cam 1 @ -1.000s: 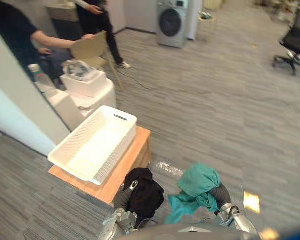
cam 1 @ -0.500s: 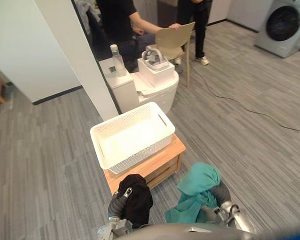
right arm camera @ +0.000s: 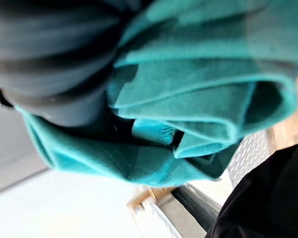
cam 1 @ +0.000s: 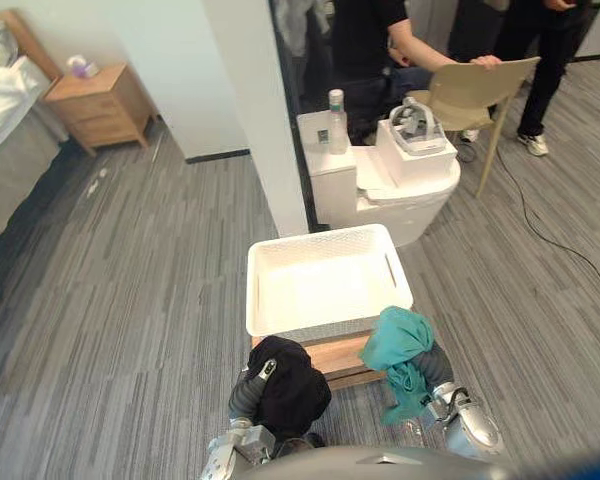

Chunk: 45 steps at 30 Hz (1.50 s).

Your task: Tidy the bed and pick cloth on bed and put in laundry

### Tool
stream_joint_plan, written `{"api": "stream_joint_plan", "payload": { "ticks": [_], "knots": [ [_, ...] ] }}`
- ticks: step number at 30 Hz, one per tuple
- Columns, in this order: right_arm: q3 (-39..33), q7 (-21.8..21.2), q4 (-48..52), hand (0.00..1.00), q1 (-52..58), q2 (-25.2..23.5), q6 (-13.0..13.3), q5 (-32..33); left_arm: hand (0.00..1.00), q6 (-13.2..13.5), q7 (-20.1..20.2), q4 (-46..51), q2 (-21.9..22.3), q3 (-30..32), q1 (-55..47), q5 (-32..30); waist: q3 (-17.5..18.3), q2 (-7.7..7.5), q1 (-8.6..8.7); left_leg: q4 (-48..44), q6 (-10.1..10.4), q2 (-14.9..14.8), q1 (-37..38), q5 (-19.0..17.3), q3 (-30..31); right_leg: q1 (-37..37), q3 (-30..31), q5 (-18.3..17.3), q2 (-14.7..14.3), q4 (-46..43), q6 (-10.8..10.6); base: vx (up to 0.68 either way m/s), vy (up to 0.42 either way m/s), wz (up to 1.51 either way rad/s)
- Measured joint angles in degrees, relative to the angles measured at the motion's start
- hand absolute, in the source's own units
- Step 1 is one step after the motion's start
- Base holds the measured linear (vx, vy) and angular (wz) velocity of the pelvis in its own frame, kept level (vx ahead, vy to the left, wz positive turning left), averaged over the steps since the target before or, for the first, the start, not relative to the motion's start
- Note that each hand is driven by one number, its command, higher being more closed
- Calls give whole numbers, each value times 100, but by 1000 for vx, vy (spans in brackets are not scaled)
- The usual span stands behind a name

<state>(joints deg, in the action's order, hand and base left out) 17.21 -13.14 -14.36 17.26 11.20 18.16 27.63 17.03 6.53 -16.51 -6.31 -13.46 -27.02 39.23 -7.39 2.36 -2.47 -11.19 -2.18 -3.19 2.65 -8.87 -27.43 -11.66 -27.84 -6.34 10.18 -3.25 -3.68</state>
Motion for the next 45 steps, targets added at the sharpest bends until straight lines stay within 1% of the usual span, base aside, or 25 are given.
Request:
{"api": "stream_joint_plan", "payload": {
  "ticks": [3,5,6,7,8,9,10,11,12,13,14,15,16,17,18,19,22,24,26,30,32,35,39,43,45],
  "knots": [
    [3,109,9,100,12,-4,0,-33,100,-43,63,8,-7,9,-3,-4,8,-37,-27,256,-12,95,243,7,22,-124,-6,-53,45,-66,-90,72,0,6],
    [-29,277,54,100,46,-106,0,-59,100,-115,161,52,-94,5,42,-50,-72,-276,9,412,4,288,344,-75,157,31,-118,-583,385,-813,-376,18,-25,27],
    [-62,329,54,100,73,-113,0,-87,100,-156,208,52,-92,-3,69,-57,-89,-313,34,436,-3,321,345,-117,208,144,-117,-704,504,-1198,-387,-44,2,41],
    [-125,422,56,100,109,-92,1,-107,100,-225,248,59,-57,-24,109,-68,-107,-290,94,438,16,343,371,-200,309,630,-40,-776,827,-2440,-289,-58,28,30],
    [-137,461,62,100,113,-105,10,-143,100,-235,267,99,-76,-22,105,-68,-122,-316,127,471,14,379,417,-200,325,939,73,-697,1002,-3125,-160,-31,49,40],
    [-159,507,76,100,112,-144,39,-234,100,-246,315,187,-181,0,72,-68,-176,-402,173,524,-16,459,556,-195,467,1425,468,-333,1251,-4247,92,27,42,49],
    [-177,556,79,100,140,-159,66,-341,100,-269,328,188,-277,2,82,-68,-191,-368,239,523,-99,435,653,-194,614,1740,887,-327,1231,-4765,57,45,18,57],
    [-159,576,93,100,149,-193,98,-397,100,-278,329,188,-329,4,93,-68,-185,-409,266,509,-101,406,671,-208,693,1825,1004,-485,1192,-4782,52,85,-24,60],
    [-124,614,160,100,147,-223,152,-472,100,-279,335,188,-386,19,128,-65,-198,-479,287,510,-100,362,687,-210,790,1936,1097,-683,1107,-4697,70,113,-58,57],
    [-109,627,302,100,146,-228,194,-519,100,-282,335,185,-435,49,175,-59,-218,-512,288,515,-69,289,705,-212,943,2049,1183,-832,932,-4300,48,196,-98,66],
    [-114,638,492,100,146,-216,221,-526,100,-285,341,184,-451,42,176,-59,-209,-492,299,512,20,177,736,-212,1085,2056,1292,-828,676,-3600,27,192,-102,58],
    [-119,647,616,100,146,-218,225,-520,100,-287,363,182,-459,39,178,-58,-207,-490,311,502,109,119,733,-168,1134,2044,1339,-801,548,-3207,-15,204,-124,71],
    [-117,669,951,100,147,-206,238,-524,100,-287,438,182,-542,64,192,-58,-179,-581,320,436,225,109,724,-202,1286,1870,1451,-325,355,-2169,-57,206,-162,68],
    [-127,689,1122,100,141,-163,244,-524,100,-307,478,142,-603,64,212,-60,-143,-691,306,379,337,163,738,-274,1403,1707,1412,-86,407,-1845,-108,223,-189,53],
    [-161,712,1149,100,73,-77,240,-525,100,-345,472,71,-534,70,240,-58,-110,-639,273,349,370,84,767,-296,1415,1597,1365,-65,326,-1708,-87,280,-197,29],
    [-287,743,1396,100,-41,160,217,-524,100,-374,486,130,-388,38,211,-60,-52,-411,232,303,406,-125,735,-317,1410,1388,1210,52,127,-1358,-74,221,-129,13],
    [-526,720,1770,100,-446,520,129,-520,100,-396,489,185,-284,44,221,-48,-32,-227,165,378,478,-245,762,-286,1386,1186,1126,124,-38,-984,-41,145,-60,8],
    [-685,699,1879,100,-734,607,23,-494,100,-407,480,184,-287,56,219,-47,-28,-217,140,462,507,-272,844,-253,1380,1036,1119,205,-116,-758,-48,91,-28,-2],
    [-763,653,2208,100,-1102,719,-204,-488,100,-419,474,180,-292,63,225,-49,-14,-239,118,524,537,-267,846,-227,1382,904,1118,380,-171,-408,-74,43,12,-2],
    [-768,619,2520,100,-1794,900,-527,-481,100,-426,483,157,-305,66,223,-53,13,-287,73,617,522,-187,847,-169,1387,727,1119,627,-181,68,-138,-21,35,1],
    [-768,635,2599,100,-2289,1006,-804,-480,100,-387,534,72,-300,65,254,-58,21,-300,-10,685,535,-139,841,-102,1390,677,1111,753,-184,253,-139,-48,15,4],
    [-763,661,2601,100,-2793,1010,-1078,-467,100,-362,602,-104,-298,67,263,-58,32,-303,-28,807,515,-122,839,-33,1403,658,1082,815,-181,371,-136,-57,-4,9],
    [-699,791,2544,100,-3240,1009,-1634,-338,100,-316,612,-347,-270,66,276,-64,36,-306,-46,967,514,-123,843,99,1540,552,924,909,-200,548,-93,-69,-29,20],
    [-430,955,2296,100,-3456,986,-1923,-318,100,-312,608,-348,-187,94,275,-81,39,-309,-70,1113,517,-105,835,227,1551,510,882,1056,-221,758,-71,-69,-23,5],
    [-323,1012,2128,100,-3541,941,-1979,-320,100,-312,605,-348,-141,117,285,-257,41,-312,-93,1131,515,-94,830,256,1554,488,874,1113,-223,827,-72,-63,-10,3]
  ]
}}
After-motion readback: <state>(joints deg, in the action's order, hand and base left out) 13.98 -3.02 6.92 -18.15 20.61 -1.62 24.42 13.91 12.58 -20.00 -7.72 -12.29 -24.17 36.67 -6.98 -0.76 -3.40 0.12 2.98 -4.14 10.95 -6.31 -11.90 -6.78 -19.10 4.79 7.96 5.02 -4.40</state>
